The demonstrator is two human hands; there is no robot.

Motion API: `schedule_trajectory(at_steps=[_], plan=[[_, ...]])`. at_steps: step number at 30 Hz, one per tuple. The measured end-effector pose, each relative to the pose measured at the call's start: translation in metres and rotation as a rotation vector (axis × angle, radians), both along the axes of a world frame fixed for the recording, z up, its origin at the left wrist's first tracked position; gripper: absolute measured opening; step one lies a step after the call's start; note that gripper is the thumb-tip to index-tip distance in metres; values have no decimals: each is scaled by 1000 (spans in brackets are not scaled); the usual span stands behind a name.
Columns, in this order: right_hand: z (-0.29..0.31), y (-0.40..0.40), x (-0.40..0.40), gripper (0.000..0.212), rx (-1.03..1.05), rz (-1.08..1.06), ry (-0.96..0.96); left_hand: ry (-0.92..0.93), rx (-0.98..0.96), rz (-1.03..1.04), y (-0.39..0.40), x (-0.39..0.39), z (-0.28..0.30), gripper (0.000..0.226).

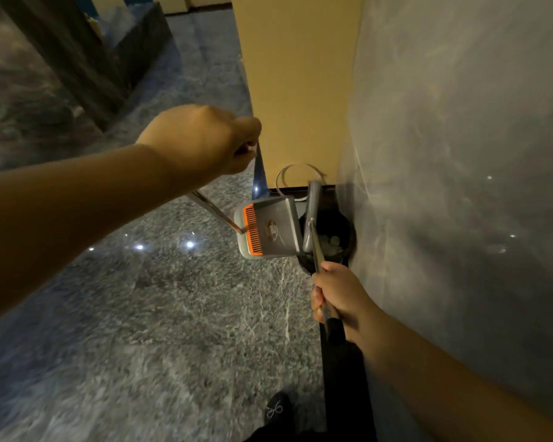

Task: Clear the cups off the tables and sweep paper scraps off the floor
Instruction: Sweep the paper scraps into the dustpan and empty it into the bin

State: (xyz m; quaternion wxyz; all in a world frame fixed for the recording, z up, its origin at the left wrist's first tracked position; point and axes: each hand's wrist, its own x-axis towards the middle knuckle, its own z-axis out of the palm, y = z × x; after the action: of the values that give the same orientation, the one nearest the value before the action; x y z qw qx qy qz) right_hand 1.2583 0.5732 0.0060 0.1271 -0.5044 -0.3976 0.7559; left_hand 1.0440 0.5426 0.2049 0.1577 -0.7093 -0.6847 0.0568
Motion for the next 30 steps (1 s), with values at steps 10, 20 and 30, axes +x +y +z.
schedule_trajectory(at_steps=[10,20,30], plan=[[-11,-55,-32,50,118,328,-91,-163,122,395,-147,-44,-23,26],[-32,-130,-113,49,21,667,-161,-258,164,908,-304,-76,-94,20],[-42,-256,-210,44,-72,974,-261,-459,390,1467,-492,-92,-154,13]])
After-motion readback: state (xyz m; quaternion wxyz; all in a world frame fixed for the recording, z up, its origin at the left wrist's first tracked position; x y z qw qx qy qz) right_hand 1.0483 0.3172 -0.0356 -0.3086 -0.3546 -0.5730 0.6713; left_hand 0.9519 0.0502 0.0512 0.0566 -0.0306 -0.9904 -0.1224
